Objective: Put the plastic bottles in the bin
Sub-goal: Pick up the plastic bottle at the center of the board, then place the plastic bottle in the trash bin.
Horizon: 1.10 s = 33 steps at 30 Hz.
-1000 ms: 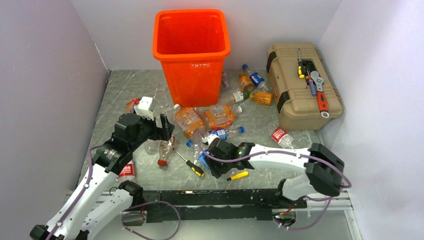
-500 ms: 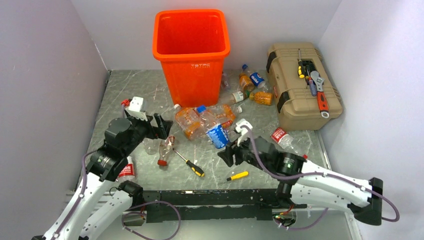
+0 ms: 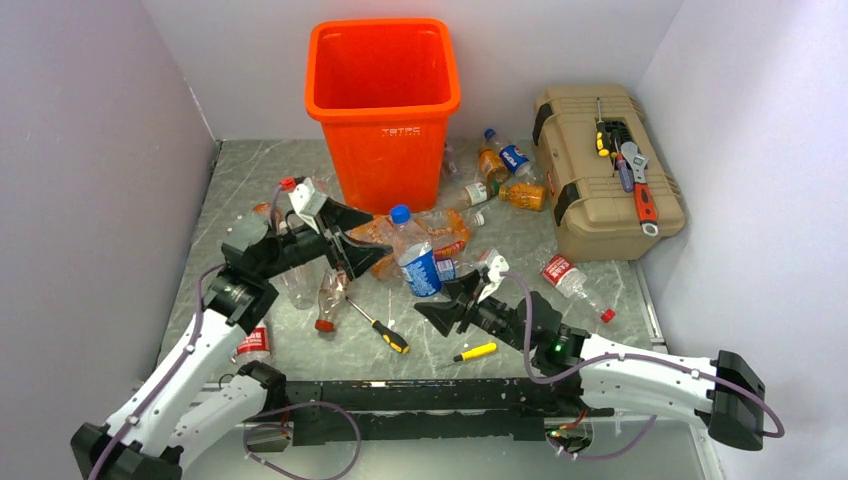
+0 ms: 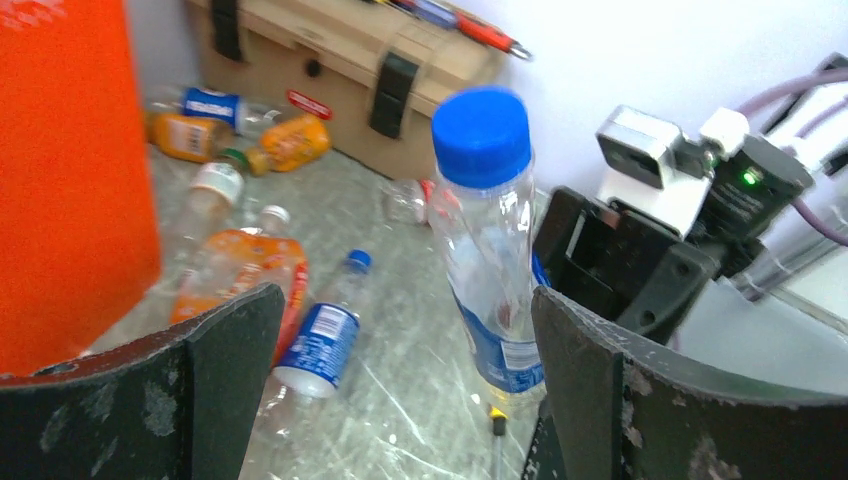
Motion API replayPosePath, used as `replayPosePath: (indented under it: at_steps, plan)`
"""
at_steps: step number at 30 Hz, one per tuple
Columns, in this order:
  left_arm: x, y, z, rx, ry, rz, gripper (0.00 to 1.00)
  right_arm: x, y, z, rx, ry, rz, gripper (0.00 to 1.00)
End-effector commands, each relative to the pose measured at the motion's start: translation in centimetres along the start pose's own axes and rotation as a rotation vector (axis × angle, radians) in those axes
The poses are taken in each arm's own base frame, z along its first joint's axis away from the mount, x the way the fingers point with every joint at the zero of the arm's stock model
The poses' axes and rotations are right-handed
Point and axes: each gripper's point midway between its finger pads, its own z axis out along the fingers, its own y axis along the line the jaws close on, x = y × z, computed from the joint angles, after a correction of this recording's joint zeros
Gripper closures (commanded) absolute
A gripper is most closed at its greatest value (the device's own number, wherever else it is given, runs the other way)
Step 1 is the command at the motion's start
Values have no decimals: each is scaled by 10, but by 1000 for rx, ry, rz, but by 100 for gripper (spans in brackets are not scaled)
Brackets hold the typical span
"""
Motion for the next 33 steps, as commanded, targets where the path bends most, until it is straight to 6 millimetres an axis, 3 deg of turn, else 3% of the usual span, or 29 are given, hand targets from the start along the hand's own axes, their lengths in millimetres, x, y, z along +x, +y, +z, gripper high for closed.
replayPosePath:
  at_steps: [1, 7, 12, 20, 28, 33]
  plan:
    - [-4, -46, -4, 280, -61, 19, 1, -35, 19, 3, -98, -179, 23, 56]
    - [-17, -43, -11, 228, -161, 39, 1, -24, 21, 8, -119, -169, 6, 57]
    - [-35, -42, -5, 225, -152, -45, 1, -10, 18, 14, -111, -140, -29, 59]
    - [-19, -35, 15, 256, -9, -191, 4, -4, 14, 18, -84, -124, -62, 55]
    - [1, -36, 20, 297, 47, -213, 22, 2, 12, 19, -76, -101, -63, 53]
    - [5, -39, 19, 320, 54, -204, 39, 6, 10, 21, -65, -82, -60, 52]
